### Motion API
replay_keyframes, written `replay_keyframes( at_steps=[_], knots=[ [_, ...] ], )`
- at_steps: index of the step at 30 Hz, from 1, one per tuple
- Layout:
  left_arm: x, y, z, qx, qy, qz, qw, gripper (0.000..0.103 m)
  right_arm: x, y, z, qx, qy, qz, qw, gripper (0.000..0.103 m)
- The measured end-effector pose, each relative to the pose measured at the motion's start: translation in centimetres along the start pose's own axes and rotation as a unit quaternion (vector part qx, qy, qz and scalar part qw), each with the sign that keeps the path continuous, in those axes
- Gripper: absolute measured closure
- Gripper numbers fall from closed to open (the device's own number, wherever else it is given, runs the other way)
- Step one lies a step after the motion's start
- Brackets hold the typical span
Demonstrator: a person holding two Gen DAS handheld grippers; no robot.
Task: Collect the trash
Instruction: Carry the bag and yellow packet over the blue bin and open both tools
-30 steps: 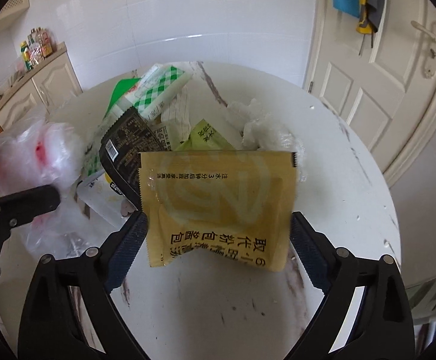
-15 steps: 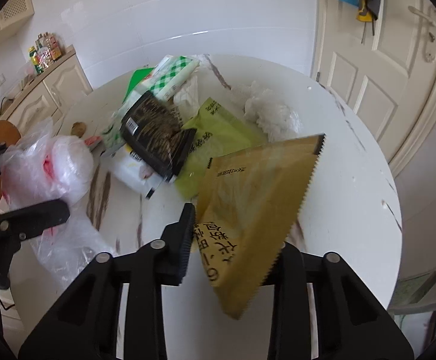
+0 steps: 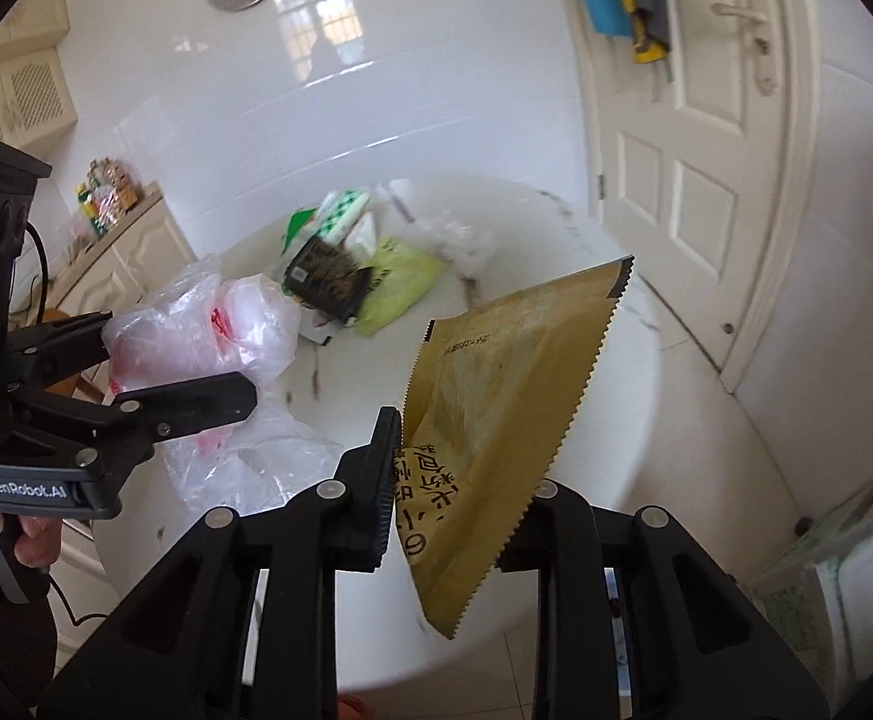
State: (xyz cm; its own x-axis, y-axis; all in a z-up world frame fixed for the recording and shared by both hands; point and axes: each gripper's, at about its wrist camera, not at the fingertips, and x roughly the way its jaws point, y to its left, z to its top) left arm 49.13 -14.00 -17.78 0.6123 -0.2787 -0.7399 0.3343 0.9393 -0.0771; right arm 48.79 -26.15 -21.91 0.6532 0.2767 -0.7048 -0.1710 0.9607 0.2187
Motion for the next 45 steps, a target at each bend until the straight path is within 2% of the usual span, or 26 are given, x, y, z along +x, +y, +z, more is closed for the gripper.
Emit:
replay_keyframes(
  at_steps=[6, 10, 14, 16, 21, 26, 31, 35, 38, 45],
  knots=[
    [2.0, -6.9, 1.5, 0.038, 0.008, -0.039, 0.9985, 0.034, -5.7, -5.7, -3.2, 0.053, -0.021, -0.045, 0.997, 0.08],
    [4.4, -11.3, 2.4, 0.07, 0.02, -0.053, 0.9959, 0.034, -7.8, -9.4, -5.4, 0.091, -0.025, -0.073, 0.993, 0.08],
    [7.3, -14.7, 3.4, 0.098, 0.034, -0.061, 0.9928, 0.034, -8.4, -12.6, -6.7, 0.126, -0.029, -0.073, 0.989, 0.079],
    [8.5, -15.9, 3.8, 0.107, 0.039, -0.056, 0.9919, 0.034, -8.1, -14.0, -7.0, 0.143, -0.034, -0.064, 0.987, 0.075],
    [12.8, -17.7, 4.9, 0.118, 0.061, -0.042, 0.9903, 0.033, -7.0, -17.2, -7.9, 0.167, -0.031, -0.077, 0.982, 0.047],
    [16.7, -19.7, 5.3, 0.124, 0.082, -0.04, 0.9881, 0.032, -8.0, -19.9, -10.0, 0.194, -0.027, -0.098, 0.976, 0.036],
    [19.9, -22.4, 5.5, 0.14, 0.092, -0.038, 0.9852, 0.028, -9.0, -21.2, -11.1, 0.203, -0.021, -0.129, 0.97, 0.036],
    [21.8, -24.0, 6.0, 0.151, 0.097, -0.037, 0.9831, 0.018, -9.4, -21.9, -11.7, 0.209, -0.015, -0.138, 0.968, 0.036],
    [21.9, -24.5, 5.8, 0.156, 0.089, -0.032, 0.9833, 0.011, -9.7, -22.2, -12.2, 0.213, -0.013, -0.137, 0.967, 0.036],
    [19.5, -23.8, 5.0, 0.155, 0.079, -0.027, 0.9844, 0.011, -10.3, -21.7, -12.3, 0.211, -0.015, -0.138, 0.967, 0.036]
  ],
)
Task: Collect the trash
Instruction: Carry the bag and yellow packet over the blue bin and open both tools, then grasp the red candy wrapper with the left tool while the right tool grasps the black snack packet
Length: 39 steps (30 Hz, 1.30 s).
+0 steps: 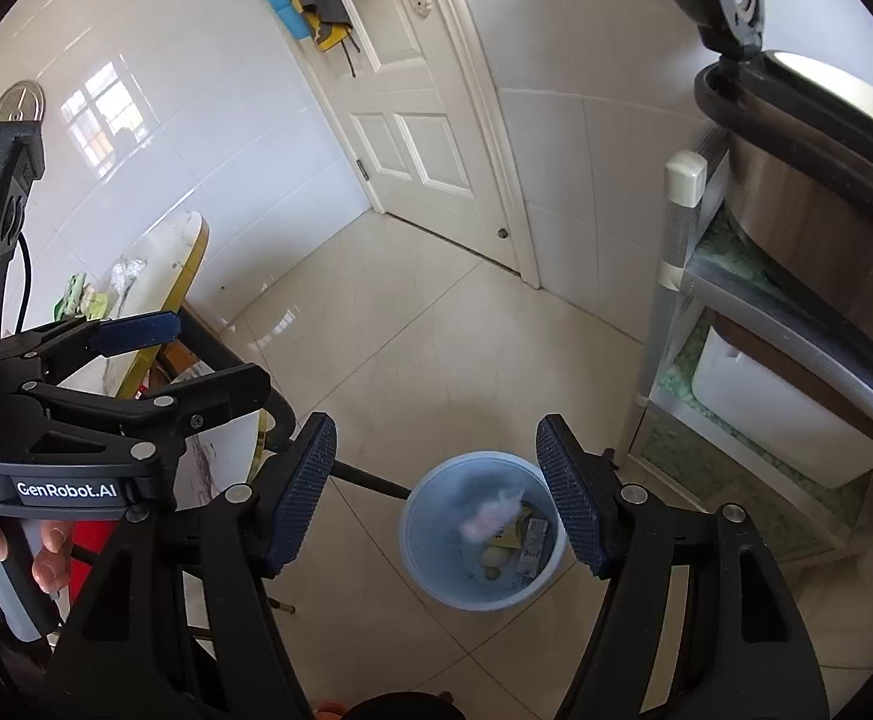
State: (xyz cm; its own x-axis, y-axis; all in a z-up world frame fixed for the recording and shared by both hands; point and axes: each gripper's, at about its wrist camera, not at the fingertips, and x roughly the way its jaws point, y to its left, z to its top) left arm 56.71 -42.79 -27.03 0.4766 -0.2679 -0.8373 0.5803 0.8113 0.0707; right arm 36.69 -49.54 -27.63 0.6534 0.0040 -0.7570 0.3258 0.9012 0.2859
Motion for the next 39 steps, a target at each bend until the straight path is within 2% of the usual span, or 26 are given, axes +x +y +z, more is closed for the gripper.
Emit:
replay_keyframes(
  at_steps=[6, 10, 12, 17, 22, 28, 31, 32, 34, 39],
  knots=[
    [-4.6, 2.4, -2.0, -0.016, -0.028, 0.013, 0.9994, 0.01, -1.4, 3.0, 0.4, -0.02, -0.01, 0.003, 1.0, 0.036],
    [-8.5, 5.2, -4.1, -0.03, -0.056, 0.029, 0.9976, 0.006, -2.7, 6.5, 0.8, -0.047, -0.023, 0.009, 0.999, 0.036],
    [-10.1, 7.0, -5.4, -0.04, -0.066, 0.043, 0.9961, 0.006, -3.2, 8.7, 1.1, -0.064, -0.029, 0.013, 0.997, 0.025],
    [-13.5, 13.2, -9.1, -0.075, -0.079, 0.085, 0.9903, 0.005, -3.4, 14.0, 1.6, -0.111, -0.038, 0.028, 0.993, 0.024],
    [-15.2, 21.8, -13.7, -0.137, -0.071, 0.148, 0.977, 0.005, -2.5, 20.0, 2.5, -0.164, -0.038, 0.039, 0.985, 0.024],
    [-15.4, 30.8, -18.9, -0.204, -0.044, 0.186, 0.9601, 0.007, 0.6, 27.9, 3.4, -0.232, -0.02, 0.052, 0.971, 0.024],
    [-15.0, 33.5, -20.8, -0.216, -0.035, 0.18, 0.9591, 0.01, 3.2, 31.7, 3.6, -0.261, -0.005, 0.06, 0.963, 0.024],
    [-14.8, 34.1, -21.1, -0.217, -0.031, 0.174, 0.9599, 0.015, 4.0, 32.6, 3.6, -0.268, 0.0, 0.062, 0.961, 0.024],
    [-14.3, 35.5, -21.8, -0.225, -0.024, 0.163, 0.9605, 0.018, 5.5, 34.8, 3.3, -0.284, 0.009, 0.07, 0.956, 0.024],
    [-12.9, 37.0, -21.8, -0.216, -0.009, 0.123, 0.9687, 0.036, 9.3, 39.3, 3.0, -0.317, 0.03, 0.084, 0.944, 0.024]
  ],
)
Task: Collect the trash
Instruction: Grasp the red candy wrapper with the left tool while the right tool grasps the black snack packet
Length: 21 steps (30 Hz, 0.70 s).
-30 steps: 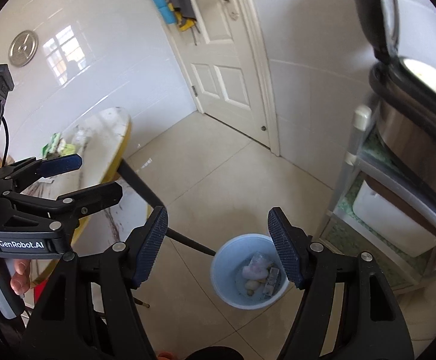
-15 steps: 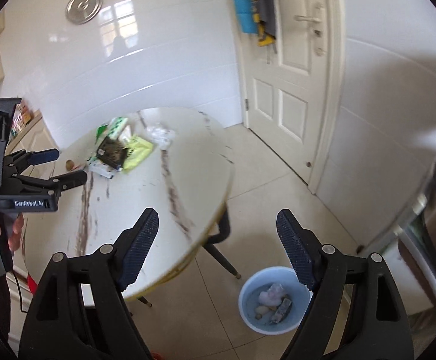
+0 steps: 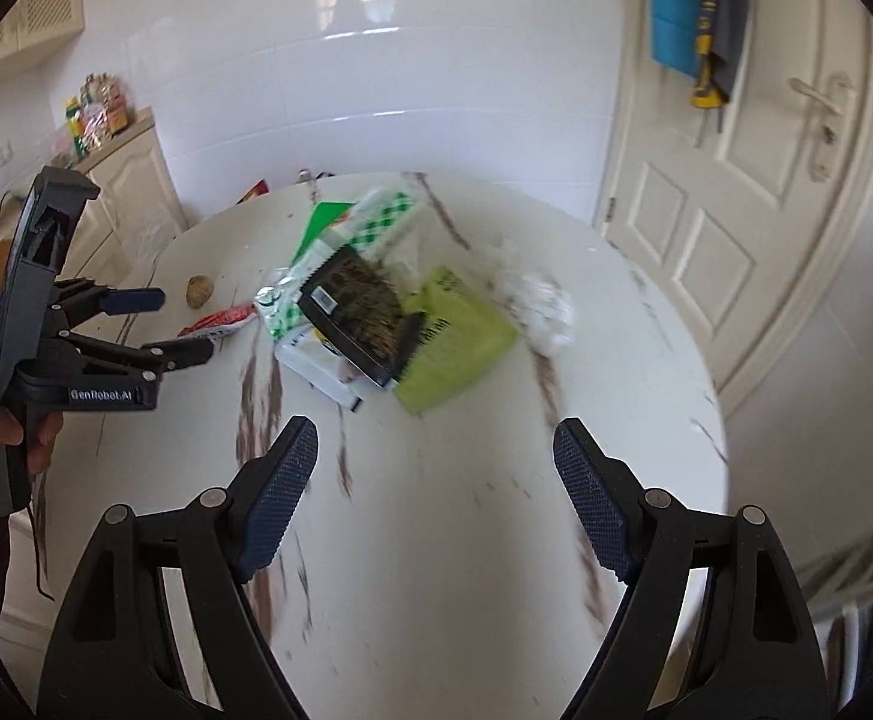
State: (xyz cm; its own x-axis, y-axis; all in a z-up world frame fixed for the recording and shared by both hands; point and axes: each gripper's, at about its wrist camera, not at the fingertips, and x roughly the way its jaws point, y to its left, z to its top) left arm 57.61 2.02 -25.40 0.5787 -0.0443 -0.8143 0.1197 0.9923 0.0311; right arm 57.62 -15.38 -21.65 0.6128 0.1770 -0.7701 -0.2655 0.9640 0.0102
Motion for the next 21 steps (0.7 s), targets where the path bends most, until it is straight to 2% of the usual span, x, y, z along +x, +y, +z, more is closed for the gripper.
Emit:
replay_keyframes(
  at_steps=[7, 9, 11, 14, 17, 20, 21],
  knots=[
    [1.3, 1.4, 1.0, 0.005, 0.01, -0.042, 0.999, 0.059, 4.7, 1.2, 3.2, -0.023, 0.011, 0.028, 0.999, 0.026],
    [1.2, 1.6, 1.0, 0.012, 0.008, -0.047, 0.9988, 0.075, 5.8, 1.6, 4.0, -0.032, 0.012, 0.032, 0.999, 0.026],
    [0.8, 1.5, 0.7, 0.011, 0.007, -0.055, 0.9984, 0.083, 6.9, 2.0, 4.6, -0.041, 0.016, 0.037, 0.998, 0.026],
    [1.0, 2.8, 1.2, 0.0, 0.007, -0.064, 0.9979, 0.086, 8.7, 2.0, 5.2, -0.043, 0.025, 0.05, 0.998, 0.029],
    [0.4, 3.3, 1.2, -0.014, 0.008, -0.074, 0.9972, 0.086, 10.2, 1.9, 5.1, -0.041, 0.038, 0.054, 0.997, 0.037],
    [-0.6, 3.6, 0.8, -0.017, 0.005, -0.071, 0.9973, 0.086, 10.2, 1.4, 4.8, -0.032, 0.03, 0.073, 0.996, 0.053],
    [-1.3, 3.5, 0.7, -0.019, 0.002, -0.071, 0.9973, 0.086, 10.0, 1.4, 4.7, -0.033, 0.03, 0.078, 0.996, 0.062]
  ],
)
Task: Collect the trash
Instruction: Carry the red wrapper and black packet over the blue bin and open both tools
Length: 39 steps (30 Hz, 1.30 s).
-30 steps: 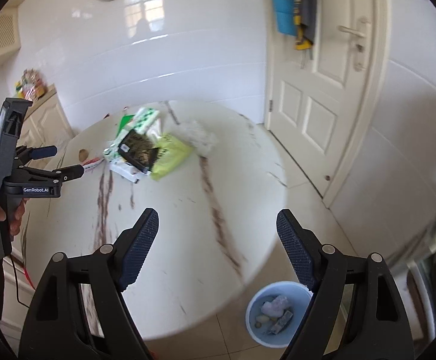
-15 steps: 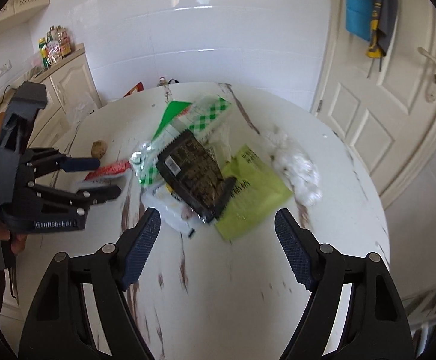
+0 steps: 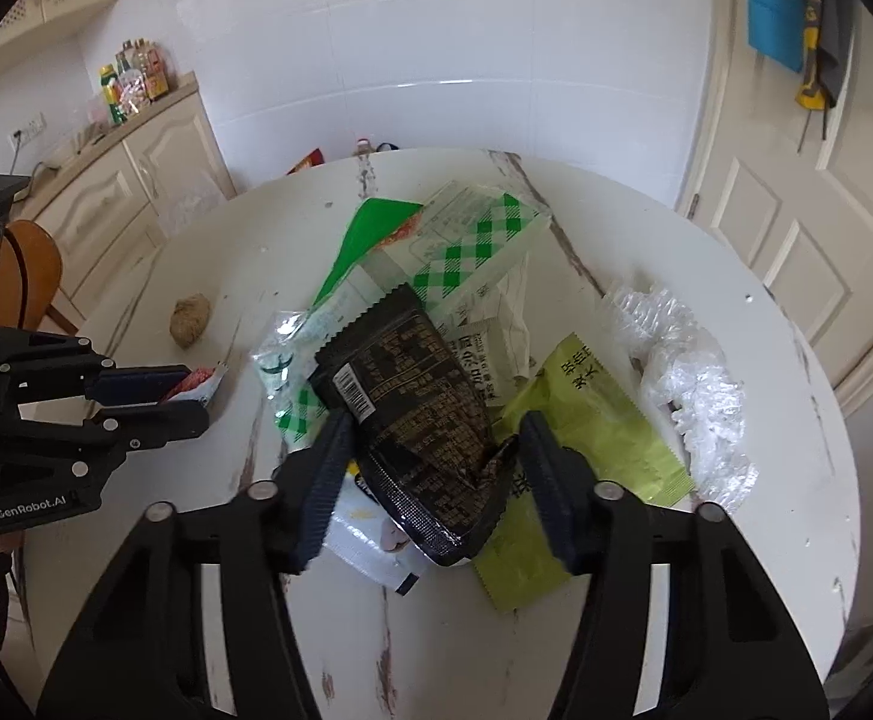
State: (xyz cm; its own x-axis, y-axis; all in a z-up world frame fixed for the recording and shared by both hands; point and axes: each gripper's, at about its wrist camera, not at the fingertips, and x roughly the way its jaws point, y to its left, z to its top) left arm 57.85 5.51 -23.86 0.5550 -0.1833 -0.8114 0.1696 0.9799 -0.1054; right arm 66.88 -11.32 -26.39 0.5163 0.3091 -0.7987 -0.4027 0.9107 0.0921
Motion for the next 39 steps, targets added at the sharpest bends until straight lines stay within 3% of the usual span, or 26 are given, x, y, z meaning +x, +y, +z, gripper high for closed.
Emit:
replay_keyframes(
  at_steps=[2, 6, 14, 21, 30, 39],
  knots=[
    [-1.0, -0.3, -0.1, 0.0, -0.004, 0.001, 1.0, 0.086, -0.4, 0.3, -0.3, -0.006, 0.0, 0.004, 1.0, 0.072],
    [-2.3, -1.4, -0.5, 0.002, -0.01, 0.004, 0.9999, 0.086, -1.4, 1.1, -1.2, -0.008, -0.001, 0.008, 1.0, 0.078],
    [-5.5, -6.4, -0.8, 0.021, -0.028, -0.003, 0.9994, 0.086, -8.2, 0.5, -4.7, 0.025, -0.048, 0.011, 0.998, 0.08],
    [-7.9, -14.9, -0.7, 0.071, -0.042, -0.034, 0.996, 0.086, -16.4, -2.7, -9.5, 0.064, -0.088, -0.019, 0.994, 0.08],
    [-6.3, -28.9, -0.3, 0.151, -0.025, -0.107, 0.9823, 0.086, -24.4, -10.1, -18.6, 0.152, -0.104, -0.076, 0.98, 0.08],
    [0.4, -39.2, 0.1, 0.213, 0.03, -0.136, 0.9669, 0.086, -26.5, -16.3, -26.3, 0.239, -0.086, -0.101, 0.962, 0.08]
  ],
)
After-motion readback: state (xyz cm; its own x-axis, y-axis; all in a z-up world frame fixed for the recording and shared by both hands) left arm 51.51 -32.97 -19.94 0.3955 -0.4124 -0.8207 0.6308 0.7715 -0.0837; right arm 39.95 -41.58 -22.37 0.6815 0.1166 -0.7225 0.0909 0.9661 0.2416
